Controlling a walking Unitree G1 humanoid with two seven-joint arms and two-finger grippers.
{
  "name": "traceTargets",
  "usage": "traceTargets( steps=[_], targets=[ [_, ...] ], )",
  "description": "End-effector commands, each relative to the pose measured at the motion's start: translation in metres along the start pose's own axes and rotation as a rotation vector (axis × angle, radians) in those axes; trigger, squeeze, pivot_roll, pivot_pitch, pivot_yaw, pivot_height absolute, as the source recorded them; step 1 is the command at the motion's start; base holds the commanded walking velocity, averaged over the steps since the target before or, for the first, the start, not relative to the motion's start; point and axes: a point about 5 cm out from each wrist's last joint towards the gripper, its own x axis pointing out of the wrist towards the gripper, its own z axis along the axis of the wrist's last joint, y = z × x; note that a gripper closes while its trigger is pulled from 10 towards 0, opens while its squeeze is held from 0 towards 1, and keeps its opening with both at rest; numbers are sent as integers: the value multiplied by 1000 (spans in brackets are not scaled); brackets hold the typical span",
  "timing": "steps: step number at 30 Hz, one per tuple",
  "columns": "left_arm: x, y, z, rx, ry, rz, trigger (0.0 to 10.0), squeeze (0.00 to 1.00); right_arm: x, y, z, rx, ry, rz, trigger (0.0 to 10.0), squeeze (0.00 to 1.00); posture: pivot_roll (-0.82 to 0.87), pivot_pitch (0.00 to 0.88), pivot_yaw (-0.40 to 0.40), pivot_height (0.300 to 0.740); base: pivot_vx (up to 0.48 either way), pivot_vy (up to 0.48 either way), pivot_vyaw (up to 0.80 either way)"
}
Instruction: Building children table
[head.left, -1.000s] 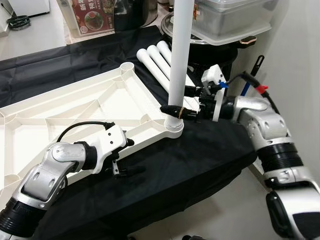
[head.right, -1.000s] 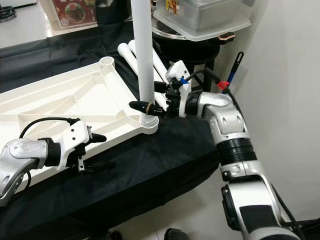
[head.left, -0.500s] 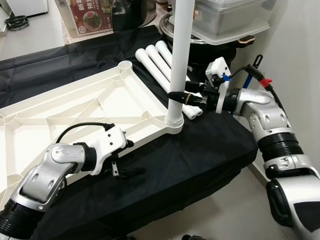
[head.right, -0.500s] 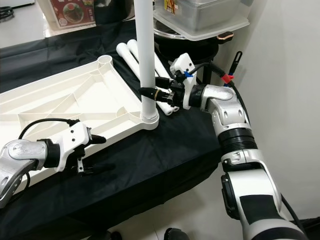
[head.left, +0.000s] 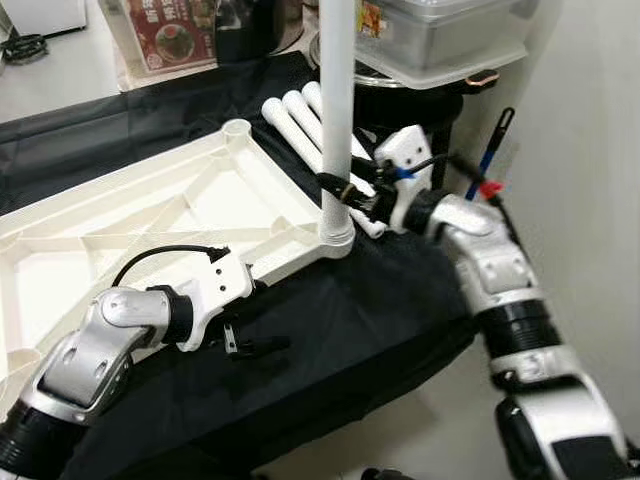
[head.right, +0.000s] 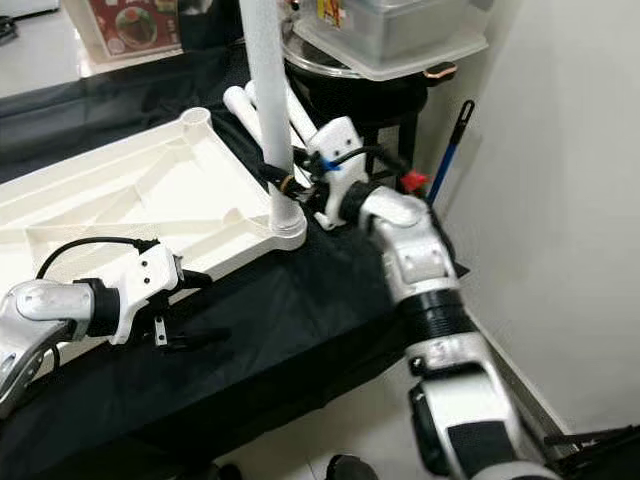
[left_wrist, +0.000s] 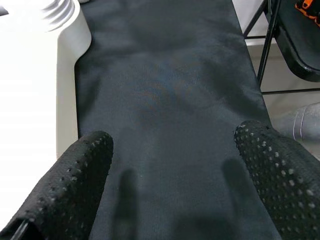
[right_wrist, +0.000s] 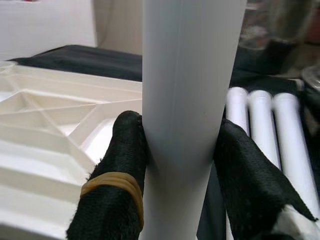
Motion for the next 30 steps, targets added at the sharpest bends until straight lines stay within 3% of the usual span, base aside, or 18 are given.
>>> traceTargets(
  steps=[1,3,4,5,8,12,19,20,23,24,25,30],
  targets=[
    [-2,-2,-4,-11,21,-3,10000,0,-1,3,-11,-13,69,-25,0,0,-9,185,-7,740,0,0,0],
    [-2,-2,-5,-12,21,-4,10000,0,-3,17,-26,19,125,-116,0,0,-10,182,-9,740,0,0,0],
    [-2,-2,-5,-12,21,-4,10000,0,-3,17,-26,19,125,-116,0,0,-10,182,-9,740,0,0,0],
    [-2,-2,-5,-12,21,-3,10000,0,-5,28,-36,45,178,-207,0,0,-10,182,-11,740,0,0,0],
    [-2,-2,-5,-12,21,-2,10000,0,-5,31,-38,50,190,-227,0,0,-10,182,-11,740,0,0,0],
    [-1,-3,-4,-15,17,1,10000,0,-7,48,-43,55,236,-347,0,0,-10,179,-23,740,0,0,0],
    [-2,-4,-5,-15,20,1,10000,0,-4,58,-41,72,239,-334,0,0,-9,180,-22,740,0,0,0],
    [-2,-4,-5,-14,21,1,10000,0,-5,57,-38,57,239,-325,10000,0,-14,179,-21,740,0,0,0],
    [-2,-3,-5,-14,21,2,10000,0,-6,54,-32,41,223,-316,10000,0,-17,177,-21,740,0,0,0],
    [-2,-3,-5,-14,20,2,10000,0,-8,50,-29,38,213,-318,10000,831,-20,178,-18,740,0,0,0],
    [-1,-3,-5,-14,18,0,10000,0,-9,46,-25,45,197,-308,10000,1000,-20,178,-16,740,0,0,0],
    [1,-3,-4,-14,15,-5,10000,0,-13,39,-15,75,153,-255,10000,1000,-21,177,-14,740,0,0,0]
  ],
)
